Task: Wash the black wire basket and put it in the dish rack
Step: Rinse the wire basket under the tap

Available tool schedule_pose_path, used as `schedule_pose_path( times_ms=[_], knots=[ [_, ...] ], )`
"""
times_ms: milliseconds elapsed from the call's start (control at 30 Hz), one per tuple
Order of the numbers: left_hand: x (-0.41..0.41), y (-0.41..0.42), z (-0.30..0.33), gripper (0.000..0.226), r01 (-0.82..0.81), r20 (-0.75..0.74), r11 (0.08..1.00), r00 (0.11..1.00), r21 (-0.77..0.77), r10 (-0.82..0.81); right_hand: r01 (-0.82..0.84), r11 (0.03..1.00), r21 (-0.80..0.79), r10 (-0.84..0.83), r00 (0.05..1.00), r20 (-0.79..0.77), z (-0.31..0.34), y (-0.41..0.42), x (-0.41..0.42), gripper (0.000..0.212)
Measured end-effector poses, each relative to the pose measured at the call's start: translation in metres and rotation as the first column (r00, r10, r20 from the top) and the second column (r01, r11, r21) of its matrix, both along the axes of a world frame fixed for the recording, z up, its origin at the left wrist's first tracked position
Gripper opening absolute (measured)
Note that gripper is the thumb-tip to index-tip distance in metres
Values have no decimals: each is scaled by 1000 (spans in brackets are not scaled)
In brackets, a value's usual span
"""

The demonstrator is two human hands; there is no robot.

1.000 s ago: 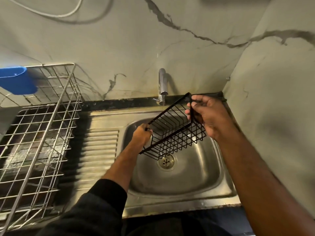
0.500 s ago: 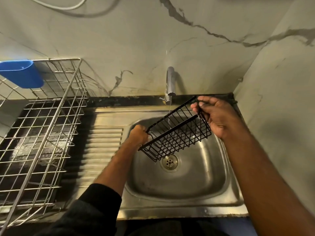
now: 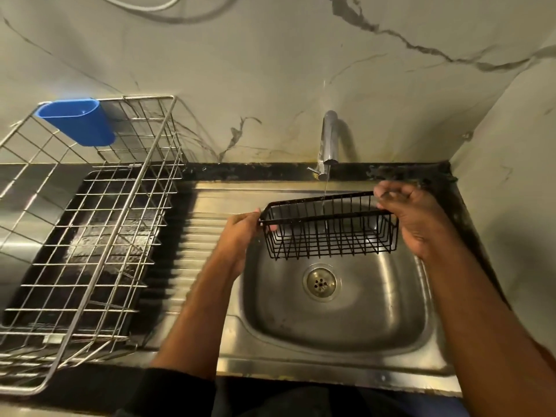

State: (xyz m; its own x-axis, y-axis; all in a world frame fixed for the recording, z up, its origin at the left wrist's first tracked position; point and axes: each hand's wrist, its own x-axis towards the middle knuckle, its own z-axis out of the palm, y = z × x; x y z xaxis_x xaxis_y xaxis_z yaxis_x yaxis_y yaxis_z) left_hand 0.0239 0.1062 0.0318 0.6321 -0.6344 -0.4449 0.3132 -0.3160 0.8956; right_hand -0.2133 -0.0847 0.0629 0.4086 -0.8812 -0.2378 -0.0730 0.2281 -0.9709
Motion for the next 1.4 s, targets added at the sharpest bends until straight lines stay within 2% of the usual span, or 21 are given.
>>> schedule_pose_path(
  times_ms=[67, 133, 267, 367, 533, 700, 933, 1167, 1400],
  knots=[
    [-7, 5, -1, 41, 40, -55, 996, 998, -84, -45, -174, 980, -95, 158, 976, -152, 2, -1, -9, 41],
    [-13, 5, 0, 43, 47, -47, 990, 997, -131, -54, -319, 931, -179, 260, 921, -289, 4, 3, -17, 51],
    [-29, -1, 4, 36, 26, 42, 991, 999, -132, -20, -233, 881, -412, 77, 929, -362, 1, 4, -25, 38],
    [-34, -3, 2, 52, 35, 105, 993, 994, -115, -23, -220, 846, -486, 11, 918, -396, -2, 1, -31, 25],
    [-39, -5, 8, 35, -21, 91, 994, 995, -111, 32, -186, 824, -536, -32, 928, -371, 3, 5, -32, 21],
    [-37, -11, 3, 47, 43, 96, 993, 995, -114, -32, -123, 791, -599, -56, 961, -271, 12, 5, -28, 15],
    [-42, -29, 6, 47, -30, 71, 995, 997, -94, 37, -54, 773, -632, -138, 958, -251, 23, 5, -30, 19],
    [-55, -48, 8, 40, -68, -114, 990, 992, -123, 54, 41, 746, -665, -209, 962, -176, 29, 5, -37, 21],
    [-64, -59, -3, 54, -10, -137, 993, 991, -115, -6, 64, 723, -688, -254, 950, -179, 29, 0, -53, 20]
  ],
)
